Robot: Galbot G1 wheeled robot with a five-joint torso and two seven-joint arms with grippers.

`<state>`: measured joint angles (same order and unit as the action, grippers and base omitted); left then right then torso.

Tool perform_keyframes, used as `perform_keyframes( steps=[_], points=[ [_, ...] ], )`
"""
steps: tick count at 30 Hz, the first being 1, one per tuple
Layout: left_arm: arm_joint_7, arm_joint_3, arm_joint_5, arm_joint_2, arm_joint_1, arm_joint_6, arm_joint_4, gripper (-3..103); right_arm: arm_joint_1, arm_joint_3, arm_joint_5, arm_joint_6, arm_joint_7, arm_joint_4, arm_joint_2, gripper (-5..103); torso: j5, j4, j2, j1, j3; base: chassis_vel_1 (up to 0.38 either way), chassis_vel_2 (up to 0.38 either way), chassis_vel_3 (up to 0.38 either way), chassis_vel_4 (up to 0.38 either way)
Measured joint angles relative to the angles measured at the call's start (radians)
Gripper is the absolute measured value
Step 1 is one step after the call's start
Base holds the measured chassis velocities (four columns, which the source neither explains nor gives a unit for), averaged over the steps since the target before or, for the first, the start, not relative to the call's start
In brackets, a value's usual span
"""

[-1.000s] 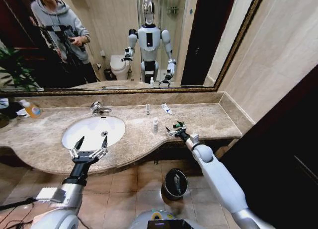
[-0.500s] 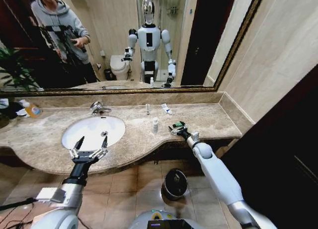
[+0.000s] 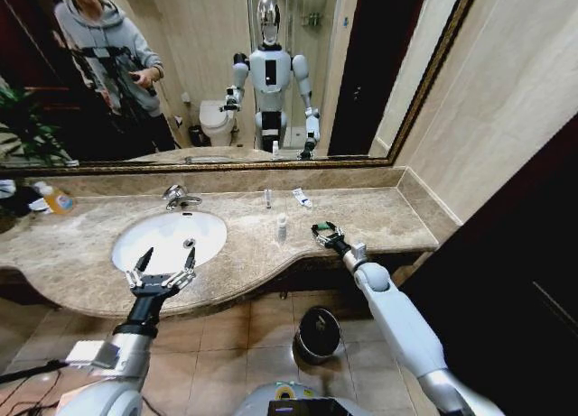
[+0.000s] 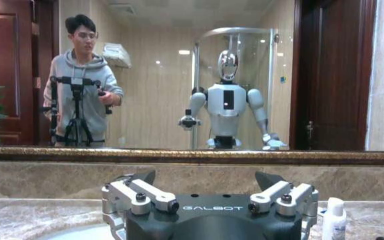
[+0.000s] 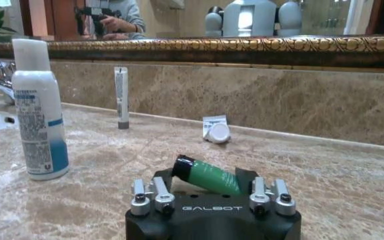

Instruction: Pick up the trash from the sink and place it in the trash bin.

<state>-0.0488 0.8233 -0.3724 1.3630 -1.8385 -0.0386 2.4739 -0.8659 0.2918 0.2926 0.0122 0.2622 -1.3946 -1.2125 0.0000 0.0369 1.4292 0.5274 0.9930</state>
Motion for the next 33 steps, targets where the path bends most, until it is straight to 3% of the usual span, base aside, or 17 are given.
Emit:
perform_keyframes(
  steps=[7,9,18,33],
  points=[
    [0.000,0.000,0.000,0.000,0.000,0.000,0.000,100,0.003,-0.001,0.010,-0.001,-0.009,-0.002,0.001,43,0.0000,0.0001,0.000,0.000,0.000,0.000,0.000,0.000,0.000],
    [0.000,0.000,0.000,0.000,0.000,0.000,0.000,100,0.003,-0.001,0.012,-0.001,-0.009,-0.002,0.002,43,0.0001,0.0000,0.000,0.000,0.000,0.000,0.000,0.000,0.000],
    [0.000,0.000,0.000,0.000,0.000,0.000,0.000,100,0.006,0.000,0.036,-0.018,-0.024,-0.009,0.006,24,0.0001,-0.0001,0.000,0.000,0.000,0.000,0.000,0.000,0.000],
    [0.000,0.000,0.000,0.000,0.000,0.000,0.000,100,-0.036,0.049,0.065,-0.014,-0.032,-0.118,0.038,24,0.0000,-0.0001,0.000,0.000,0.000,0.000,0.000,0.000,0.000]
  ],
)
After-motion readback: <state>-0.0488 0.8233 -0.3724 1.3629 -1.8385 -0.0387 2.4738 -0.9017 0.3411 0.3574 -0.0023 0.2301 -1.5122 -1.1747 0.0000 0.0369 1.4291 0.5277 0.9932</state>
